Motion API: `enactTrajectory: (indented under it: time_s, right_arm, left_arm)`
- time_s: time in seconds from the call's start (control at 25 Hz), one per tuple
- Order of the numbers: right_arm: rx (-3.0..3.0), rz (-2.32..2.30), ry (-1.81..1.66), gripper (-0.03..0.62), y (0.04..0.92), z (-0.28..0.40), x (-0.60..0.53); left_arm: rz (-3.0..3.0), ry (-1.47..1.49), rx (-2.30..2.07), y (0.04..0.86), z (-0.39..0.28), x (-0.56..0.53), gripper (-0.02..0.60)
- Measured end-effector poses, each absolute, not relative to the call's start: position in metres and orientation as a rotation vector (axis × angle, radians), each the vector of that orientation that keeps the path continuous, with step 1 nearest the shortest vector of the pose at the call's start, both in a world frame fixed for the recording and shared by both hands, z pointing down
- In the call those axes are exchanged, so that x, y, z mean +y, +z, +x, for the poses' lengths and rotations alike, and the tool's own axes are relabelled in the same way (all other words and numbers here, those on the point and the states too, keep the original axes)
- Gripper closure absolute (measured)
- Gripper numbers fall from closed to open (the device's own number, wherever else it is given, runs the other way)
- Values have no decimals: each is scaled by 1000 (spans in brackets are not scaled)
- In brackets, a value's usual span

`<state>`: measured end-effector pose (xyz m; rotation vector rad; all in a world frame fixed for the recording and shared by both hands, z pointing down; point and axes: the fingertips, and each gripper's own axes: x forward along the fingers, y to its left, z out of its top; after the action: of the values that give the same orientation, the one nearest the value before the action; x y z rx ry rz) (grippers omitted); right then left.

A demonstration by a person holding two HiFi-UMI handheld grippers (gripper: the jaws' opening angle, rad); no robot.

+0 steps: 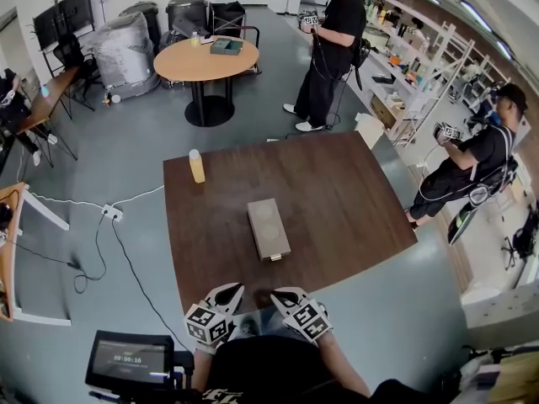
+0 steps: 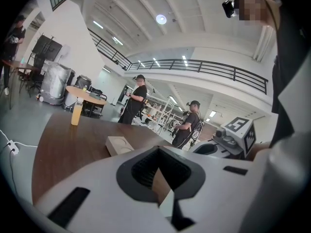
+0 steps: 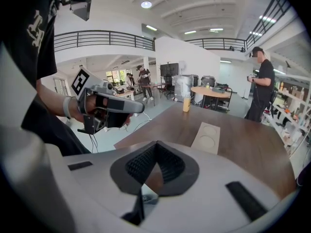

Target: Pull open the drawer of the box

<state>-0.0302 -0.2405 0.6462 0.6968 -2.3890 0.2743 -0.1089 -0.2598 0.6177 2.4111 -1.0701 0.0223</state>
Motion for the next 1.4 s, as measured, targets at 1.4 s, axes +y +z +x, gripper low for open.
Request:
enactTrajectory:
  time_s: [1.4]
  right_arm:
    - [-2207, 693, 555, 606, 715, 1, -274]
  left_arm:
    - [2367, 115, -1018, 642, -94, -301, 577]
